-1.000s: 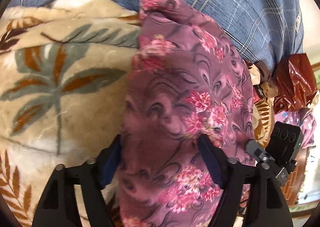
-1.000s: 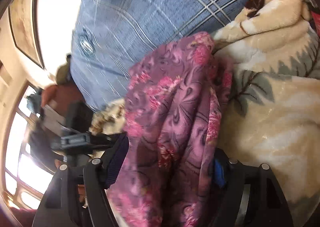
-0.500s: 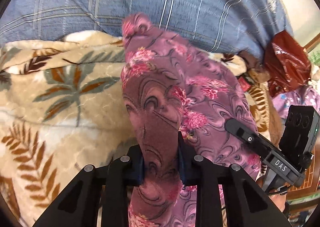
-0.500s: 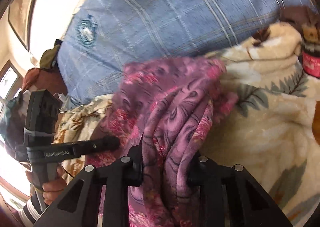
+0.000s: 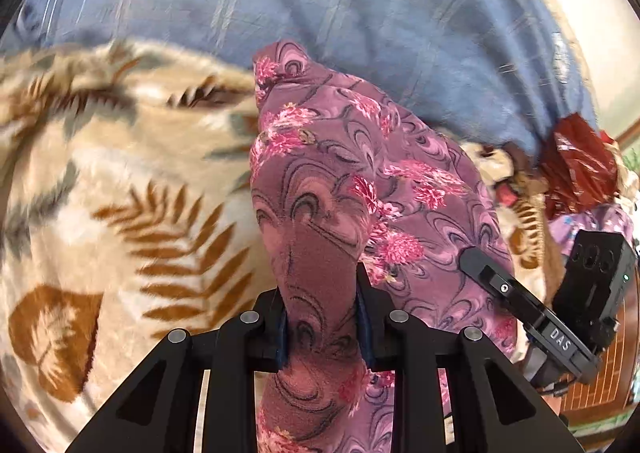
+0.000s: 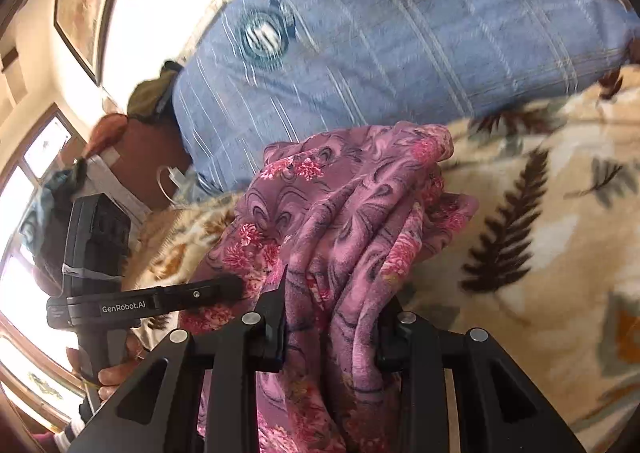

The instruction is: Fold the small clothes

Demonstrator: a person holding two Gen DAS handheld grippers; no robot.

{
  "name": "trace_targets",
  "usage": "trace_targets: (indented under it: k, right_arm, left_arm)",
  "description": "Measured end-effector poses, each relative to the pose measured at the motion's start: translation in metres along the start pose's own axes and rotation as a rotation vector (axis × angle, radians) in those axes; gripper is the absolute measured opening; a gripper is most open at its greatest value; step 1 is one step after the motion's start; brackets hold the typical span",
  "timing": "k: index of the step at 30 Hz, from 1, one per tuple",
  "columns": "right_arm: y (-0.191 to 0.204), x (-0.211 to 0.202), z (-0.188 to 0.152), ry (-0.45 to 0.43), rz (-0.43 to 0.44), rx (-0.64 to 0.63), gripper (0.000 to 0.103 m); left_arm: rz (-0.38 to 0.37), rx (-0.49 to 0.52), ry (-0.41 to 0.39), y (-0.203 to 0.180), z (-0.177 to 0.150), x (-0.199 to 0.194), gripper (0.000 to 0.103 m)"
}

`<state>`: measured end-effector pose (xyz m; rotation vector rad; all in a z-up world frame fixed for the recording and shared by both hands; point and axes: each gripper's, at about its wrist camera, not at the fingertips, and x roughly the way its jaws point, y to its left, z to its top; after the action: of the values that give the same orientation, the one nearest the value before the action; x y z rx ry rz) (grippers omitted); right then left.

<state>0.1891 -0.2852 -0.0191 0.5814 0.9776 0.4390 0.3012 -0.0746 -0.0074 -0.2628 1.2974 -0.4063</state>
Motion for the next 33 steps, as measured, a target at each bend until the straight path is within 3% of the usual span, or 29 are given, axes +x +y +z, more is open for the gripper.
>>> trace_targets:
  k: [2,5,9,10,16,21,24,29,31,33]
  right_arm:
    - [-0.007,0.018,-0.011,0.037,-0.035,-0.005,0.030]
    - [-0.023,0.033,-0.023,0.067,-0.090,-0.028,0.035]
    - [-0.051,0.028,-0.030,0.072,-0.121,-0.030,0.059]
    - [-0.058,0.028,-0.032,0.071,-0.115,-0.026,0.059]
    - [-0.047,0.028,-0.029,0.079,-0.162,-0.074,0.063]
    - [-0.021,-0.006,-0.040,0.057,-0.246,-0.104,0.068]
    - [-0.010,-0.028,-0.065,0.068,-0.292,-0.129,0.085]
    - [-0.016,-0.037,-0.123,0.135,-0.382,-0.119,0.089]
    - [-0.012,-0.044,-0.137,0.069,-0.401,-0.149,0.094]
    - [-0.013,-0.041,-0.143,0.077,-0.440,-0.128,0.103]
  left_arm:
    - [0.034,-0.035,0.056,0.021,-0.006,0.026,0.027]
    - [0.045,-0.062,0.098,0.036,-0.013,0.048,0.039]
    - [0.050,-0.040,0.064,0.041,-0.018,0.048,0.064]
    - [0.043,-0.033,0.056,0.043,-0.019,0.050,0.067]
    - [0.107,-0.012,0.017,0.037,-0.027,0.048,0.071]
    - [0.172,-0.012,0.002,0.027,-0.049,0.027,0.071]
    - [0.230,0.032,-0.038,0.018,-0.074,0.004,0.071]
    - [0.268,0.050,-0.061,0.012,-0.128,-0.013,0.074]
    - [0.275,0.034,-0.081,0.014,-0.140,-0.014,0.080]
    - [0.283,0.002,-0.096,0.019,-0.149,-0.014,0.092]
